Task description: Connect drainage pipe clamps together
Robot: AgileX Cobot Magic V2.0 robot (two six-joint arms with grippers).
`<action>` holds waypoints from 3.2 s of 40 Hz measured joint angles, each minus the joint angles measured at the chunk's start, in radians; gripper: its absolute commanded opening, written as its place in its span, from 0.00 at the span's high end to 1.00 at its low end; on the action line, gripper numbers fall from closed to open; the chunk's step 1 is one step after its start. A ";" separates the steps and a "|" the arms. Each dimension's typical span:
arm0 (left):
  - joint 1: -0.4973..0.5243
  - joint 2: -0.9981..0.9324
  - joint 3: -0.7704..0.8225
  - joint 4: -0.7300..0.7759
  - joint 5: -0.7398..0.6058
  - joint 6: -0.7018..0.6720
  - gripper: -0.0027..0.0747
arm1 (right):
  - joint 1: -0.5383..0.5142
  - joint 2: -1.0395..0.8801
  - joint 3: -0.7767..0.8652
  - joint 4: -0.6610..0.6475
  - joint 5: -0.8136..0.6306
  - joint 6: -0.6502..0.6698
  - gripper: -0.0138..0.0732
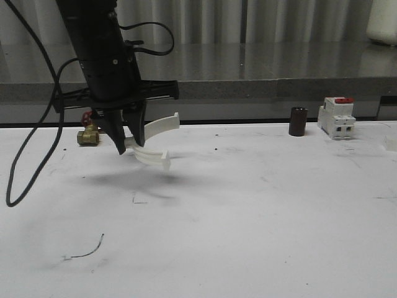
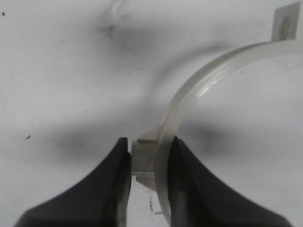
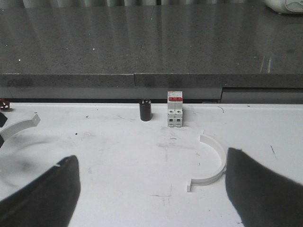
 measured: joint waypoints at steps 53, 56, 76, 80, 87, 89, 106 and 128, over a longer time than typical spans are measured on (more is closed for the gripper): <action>-0.032 -0.030 0.022 0.122 0.035 0.042 0.44 | 0.000 0.000 0.000 0.000 0.000 0.000 0.10; -0.032 -0.100 0.072 0.129 -0.017 0.068 0.49 | 0.000 0.000 0.000 0.000 0.000 0.000 0.10; 0.134 -0.606 0.677 0.138 -0.377 0.123 0.98 | 0.000 0.000 0.000 0.000 0.000 0.000 0.10; 0.178 -0.719 0.775 0.153 -0.421 0.154 0.99 | 0.000 0.000 0.000 0.000 0.000 0.000 0.10; 0.194 -0.935 0.943 0.223 -0.491 0.177 0.99 | 0.000 0.000 0.000 0.000 0.000 0.000 0.10; 0.194 -1.004 0.989 0.230 -0.510 0.183 0.99 | 0.000 0.000 0.000 0.000 0.000 0.000 0.10; 0.194 -1.706 1.324 0.342 -0.772 0.189 0.99 | 0.000 0.000 0.000 0.000 0.000 0.000 0.10; 0.194 -1.916 1.372 0.379 -0.808 0.191 0.99 | 0.000 0.000 0.000 0.000 0.000 0.000 0.10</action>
